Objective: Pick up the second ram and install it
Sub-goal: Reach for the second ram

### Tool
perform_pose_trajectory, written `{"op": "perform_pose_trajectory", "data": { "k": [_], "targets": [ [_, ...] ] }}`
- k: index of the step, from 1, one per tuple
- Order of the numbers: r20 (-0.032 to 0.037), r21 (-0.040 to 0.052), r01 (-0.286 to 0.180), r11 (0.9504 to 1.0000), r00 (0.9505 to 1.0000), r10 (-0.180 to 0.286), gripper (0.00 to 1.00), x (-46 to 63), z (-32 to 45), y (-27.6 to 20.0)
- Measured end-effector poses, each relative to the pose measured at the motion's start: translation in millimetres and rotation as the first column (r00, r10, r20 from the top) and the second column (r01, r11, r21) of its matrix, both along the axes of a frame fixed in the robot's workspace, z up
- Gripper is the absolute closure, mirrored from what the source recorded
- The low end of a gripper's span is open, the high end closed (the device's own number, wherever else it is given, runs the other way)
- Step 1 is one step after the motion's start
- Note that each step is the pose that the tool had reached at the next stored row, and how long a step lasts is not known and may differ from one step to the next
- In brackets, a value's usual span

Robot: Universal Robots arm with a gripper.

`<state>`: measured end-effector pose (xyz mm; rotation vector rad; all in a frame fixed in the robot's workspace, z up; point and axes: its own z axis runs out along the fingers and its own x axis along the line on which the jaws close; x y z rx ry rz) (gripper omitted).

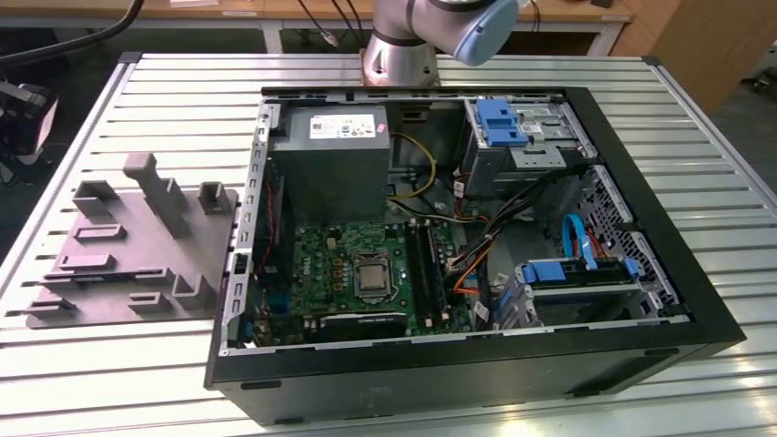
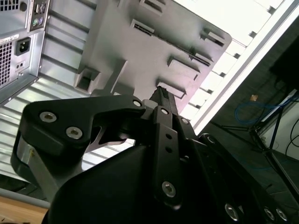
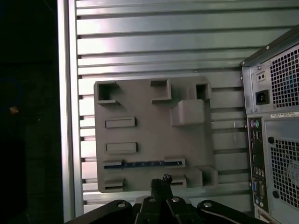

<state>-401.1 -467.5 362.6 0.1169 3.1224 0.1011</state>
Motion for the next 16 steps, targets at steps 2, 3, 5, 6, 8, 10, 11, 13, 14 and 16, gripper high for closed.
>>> {"op": "perform_pose_trajectory", "data": {
  "k": [2,3,5,6,8,10,11,13,14,16],
  "targets": [
    [-0.0025,-0.0001,0.000,1.0000,1.0000,0.000,0.90,0.0,-2.2,-3.9],
    [-0.0038,0.0000,0.000,1.0000,1.0000,0.000,0.90,0.0,-3.5,-5.6],
    [-0.0068,0.0001,0.000,1.0000,1.0000,0.000,0.90,0.1,-6.4,-7.7],
    [-0.0084,0.0000,0.000,1.0000,1.0000,0.000,0.90,0.1,-8.0,-8.3],
    [-0.0114,0.0000,0.000,1.0000,0.9999,0.000,0.90,0.0,-11.7,-9.3],
    [-0.0141,0.0000,0.000,1.0000,0.9999,0.000,0.90,0.1,-15.1,-10.1],
    [-0.0152,0.0000,0.000,1.0000,0.9999,0.000,0.90,0.0,-16.7,-10.5],
    [-0.0168,0.0000,0.000,1.0000,0.9999,0.000,0.90,0.0,-19.2,-10.9],
    [-0.0174,0.0000,0.000,1.0000,0.9998,0.000,0.90,0.0,-20.4,-11.2],
    [-0.0187,0.0000,0.000,1.0000,0.9998,0.000,0.90,0.0,-23.2,-11.6]
  ]
}}
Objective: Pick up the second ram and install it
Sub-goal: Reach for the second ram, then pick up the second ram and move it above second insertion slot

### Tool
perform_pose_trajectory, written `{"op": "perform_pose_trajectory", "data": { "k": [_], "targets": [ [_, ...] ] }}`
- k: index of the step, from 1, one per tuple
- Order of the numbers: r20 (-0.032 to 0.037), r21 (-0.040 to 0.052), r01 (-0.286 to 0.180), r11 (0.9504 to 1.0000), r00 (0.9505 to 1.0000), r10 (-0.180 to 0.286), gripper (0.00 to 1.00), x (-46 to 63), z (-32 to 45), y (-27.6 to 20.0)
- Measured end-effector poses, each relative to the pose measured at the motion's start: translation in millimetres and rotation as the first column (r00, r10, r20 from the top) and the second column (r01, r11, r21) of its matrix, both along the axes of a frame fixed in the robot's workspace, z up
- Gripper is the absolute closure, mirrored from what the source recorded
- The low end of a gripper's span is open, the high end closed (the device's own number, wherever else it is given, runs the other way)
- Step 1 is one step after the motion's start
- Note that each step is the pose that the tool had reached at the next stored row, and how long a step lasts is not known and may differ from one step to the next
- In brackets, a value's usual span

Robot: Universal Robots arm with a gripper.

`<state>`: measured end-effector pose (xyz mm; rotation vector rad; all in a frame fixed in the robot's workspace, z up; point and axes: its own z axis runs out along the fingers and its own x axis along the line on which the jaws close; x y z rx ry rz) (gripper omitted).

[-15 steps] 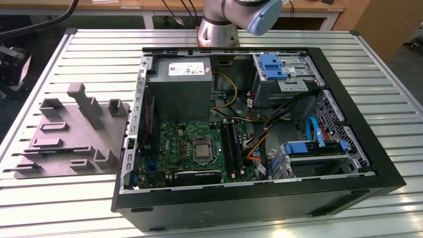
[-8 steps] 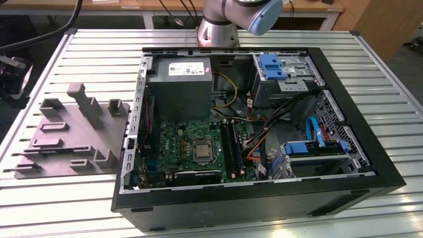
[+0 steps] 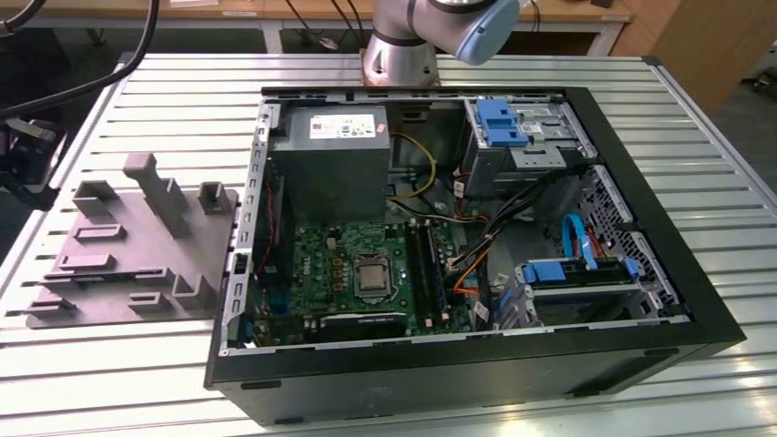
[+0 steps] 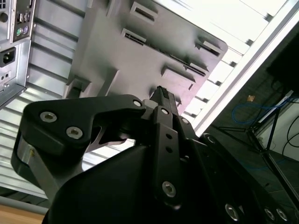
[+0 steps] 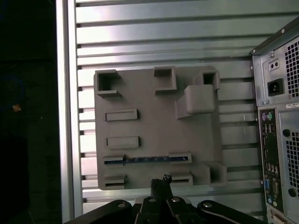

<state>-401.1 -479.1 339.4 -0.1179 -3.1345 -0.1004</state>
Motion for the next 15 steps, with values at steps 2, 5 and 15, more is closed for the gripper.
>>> {"op": "perform_pose_trajectory", "data": {
  "k": [2,5,15],
  "targets": [
    [-0.0015,-0.0001,0.000,1.0000,1.0000,0.000,0.90,0.0,-3.0,-0.3],
    [-0.0023,-0.0001,0.000,1.0000,1.0000,0.000,0.90,0.0,-5.8,-0.5],
    [-0.0022,-0.0001,0.000,1.0000,1.0000,0.000,0.90,0.0,-6.6,-0.5]
  ]
}}
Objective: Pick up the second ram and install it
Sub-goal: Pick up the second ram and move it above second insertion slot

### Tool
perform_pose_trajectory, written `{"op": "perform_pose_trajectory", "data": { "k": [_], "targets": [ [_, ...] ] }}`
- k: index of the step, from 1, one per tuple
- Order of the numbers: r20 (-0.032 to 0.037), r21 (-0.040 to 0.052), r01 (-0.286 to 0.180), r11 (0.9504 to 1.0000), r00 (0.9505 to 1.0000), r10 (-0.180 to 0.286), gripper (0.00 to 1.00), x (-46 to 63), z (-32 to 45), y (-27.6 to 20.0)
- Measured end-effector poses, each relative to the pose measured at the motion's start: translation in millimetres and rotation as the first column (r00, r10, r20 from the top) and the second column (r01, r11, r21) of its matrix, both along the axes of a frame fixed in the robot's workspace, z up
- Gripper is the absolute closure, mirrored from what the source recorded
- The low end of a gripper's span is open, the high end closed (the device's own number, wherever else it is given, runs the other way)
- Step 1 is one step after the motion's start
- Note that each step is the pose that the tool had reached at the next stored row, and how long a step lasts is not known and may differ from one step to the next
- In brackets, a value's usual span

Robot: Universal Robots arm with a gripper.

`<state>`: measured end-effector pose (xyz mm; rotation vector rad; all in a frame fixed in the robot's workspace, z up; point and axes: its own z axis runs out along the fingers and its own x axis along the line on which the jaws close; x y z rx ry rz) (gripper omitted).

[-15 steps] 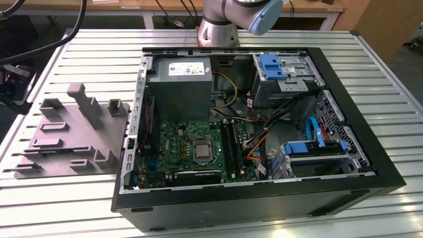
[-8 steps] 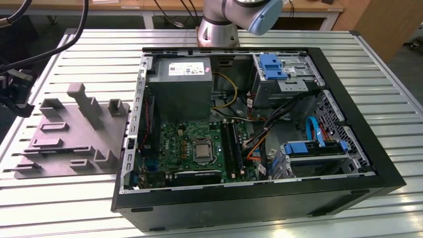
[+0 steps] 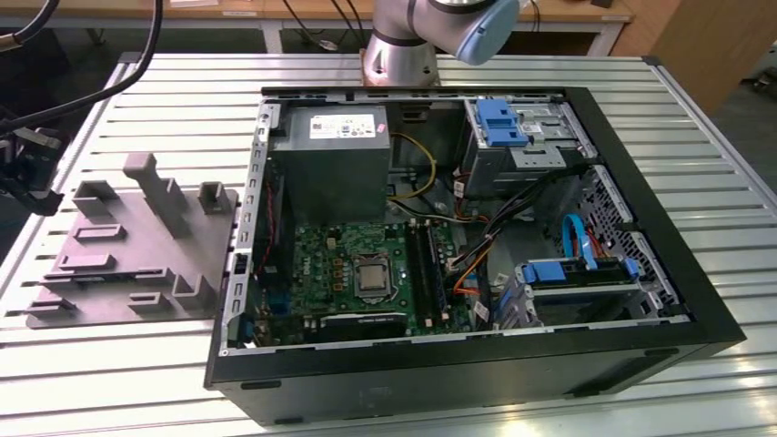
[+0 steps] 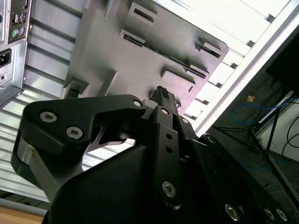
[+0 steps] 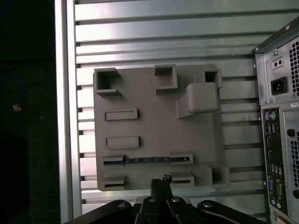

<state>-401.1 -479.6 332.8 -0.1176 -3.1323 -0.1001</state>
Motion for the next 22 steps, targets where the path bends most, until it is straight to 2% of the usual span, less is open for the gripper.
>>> {"op": "perform_pose_trajectory", "data": {
  "k": [5,8,11,14,17,19,22],
  "targets": [
    [0.0001,0.0001,-0.009,1.0000,1.0000,0.009,0.90,0.0,-0.2,0.0],
    [0.0003,0.0001,-0.057,0.9984,0.9984,0.057,0.90,0.0,-0.5,0.0],
    [0.0001,0.0001,-0.111,0.9938,0.9938,0.111,0.90,0.0,-1.0,0.0],
    [0.0000,0.0000,-0.166,0.9861,0.9861,0.166,0.90,0.0,-1.6,0.0],
    [0.0000,0.0000,-0.219,0.9757,0.9757,0.219,0.90,0.0,-2.2,0.0],
    [0.0000,0.0000,-0.254,0.9672,0.9672,0.254,0.90,0.0,-2.6,0.0],
    [0.0001,0.0000,-0.307,0.9516,0.9516,0.307,0.90,0.0,-3.2,0.0]
  ]
}}
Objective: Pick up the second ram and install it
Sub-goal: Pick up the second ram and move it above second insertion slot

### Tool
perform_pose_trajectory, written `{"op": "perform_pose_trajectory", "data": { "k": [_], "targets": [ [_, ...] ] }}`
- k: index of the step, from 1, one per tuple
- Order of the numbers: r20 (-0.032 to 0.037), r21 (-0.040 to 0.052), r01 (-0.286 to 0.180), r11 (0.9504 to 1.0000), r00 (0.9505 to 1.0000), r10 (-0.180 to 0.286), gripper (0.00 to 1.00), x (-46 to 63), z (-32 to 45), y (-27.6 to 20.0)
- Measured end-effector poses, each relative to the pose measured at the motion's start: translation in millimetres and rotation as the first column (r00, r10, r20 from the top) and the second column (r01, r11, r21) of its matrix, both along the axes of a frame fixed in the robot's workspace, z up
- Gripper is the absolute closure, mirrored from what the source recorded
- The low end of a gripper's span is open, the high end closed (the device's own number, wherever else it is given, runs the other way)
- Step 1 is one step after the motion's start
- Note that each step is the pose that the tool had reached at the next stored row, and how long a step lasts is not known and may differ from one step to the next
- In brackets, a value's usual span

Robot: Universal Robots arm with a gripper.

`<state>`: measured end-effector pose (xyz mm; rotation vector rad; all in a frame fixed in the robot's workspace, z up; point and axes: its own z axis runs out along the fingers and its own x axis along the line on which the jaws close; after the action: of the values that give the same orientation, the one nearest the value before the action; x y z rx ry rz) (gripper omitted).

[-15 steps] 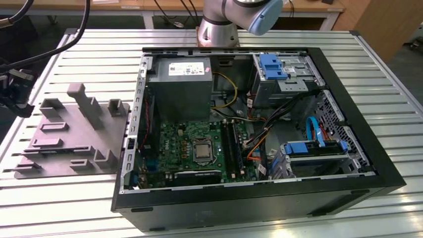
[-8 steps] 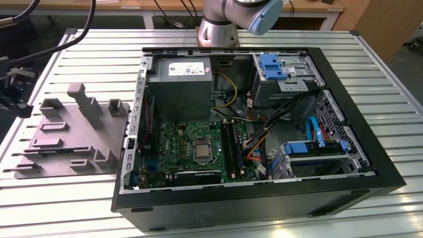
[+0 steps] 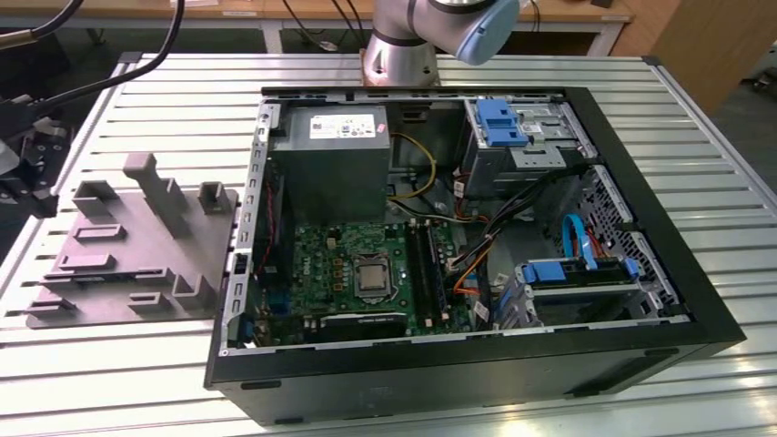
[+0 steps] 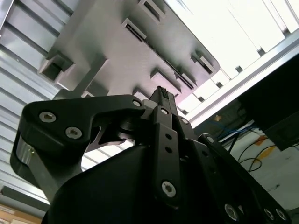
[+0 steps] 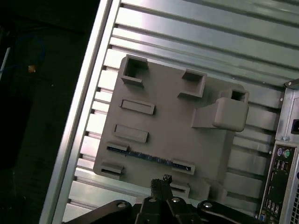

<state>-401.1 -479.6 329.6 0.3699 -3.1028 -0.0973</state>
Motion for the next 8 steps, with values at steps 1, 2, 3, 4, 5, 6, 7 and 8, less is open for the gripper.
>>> {"op": "perform_pose_trajectory", "data": {
  "k": [1,2,3,4,5,6,7,8],
  "targets": [
    [0.0000,0.0000,-0.018,0.9998,0.9998,0.018,0.90,0.0,-0.2,0.0],
    [-0.0001,0.0000,-0.036,0.9994,0.9994,0.036,0.90,0.0,-0.4,0.0],
    [0.0000,0.0000,-0.054,0.9985,0.9985,0.054,0.90,0.0,-0.6,0.0],
    [0.0000,0.0000,-0.072,0.9974,0.9974,0.072,0.90,0.0,-0.8,0.0],
    [0.0000,0.0000,-0.091,0.9959,0.9959,0.091,0.90,0.0,-1.0,0.0],
    [0.0000,0.0000,-0.108,0.9942,0.9942,0.108,0.90,0.0,-1.2,0.0],
    [0.0000,-0.0001,-0.127,0.9919,0.9919,0.127,0.90,0.0,-1.4,0.0],
    [-0.0001,0.0000,-0.145,0.9894,0.9894,0.145,0.90,0.0,-1.6,0.0]
  ]
}}
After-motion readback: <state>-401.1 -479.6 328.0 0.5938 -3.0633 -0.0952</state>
